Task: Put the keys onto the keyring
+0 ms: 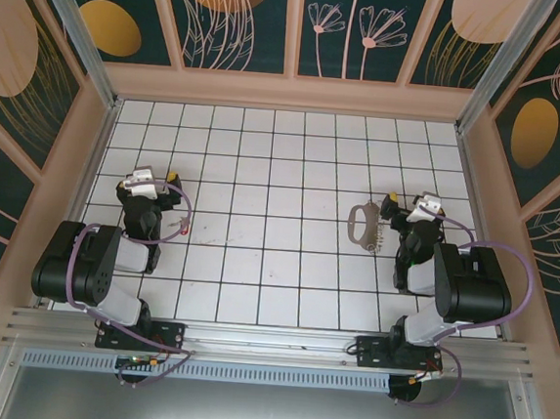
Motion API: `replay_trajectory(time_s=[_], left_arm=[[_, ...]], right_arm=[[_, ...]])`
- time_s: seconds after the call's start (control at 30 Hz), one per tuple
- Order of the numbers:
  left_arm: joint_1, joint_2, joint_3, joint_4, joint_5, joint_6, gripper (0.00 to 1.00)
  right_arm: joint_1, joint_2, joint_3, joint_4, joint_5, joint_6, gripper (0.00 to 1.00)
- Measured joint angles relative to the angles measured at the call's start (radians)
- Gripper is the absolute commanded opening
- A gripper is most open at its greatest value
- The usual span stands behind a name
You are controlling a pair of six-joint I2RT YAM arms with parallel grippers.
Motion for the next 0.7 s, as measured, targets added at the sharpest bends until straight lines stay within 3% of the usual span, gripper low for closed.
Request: replay_trajectory(time_s=[0.7], left_arm=[[0.0, 0.0, 0.0, 0.0, 0.007, 0.0, 0.99]], right_arm=[[0.0, 0.0, 0.0, 0.0, 0.0, 0.002, 0.99]])
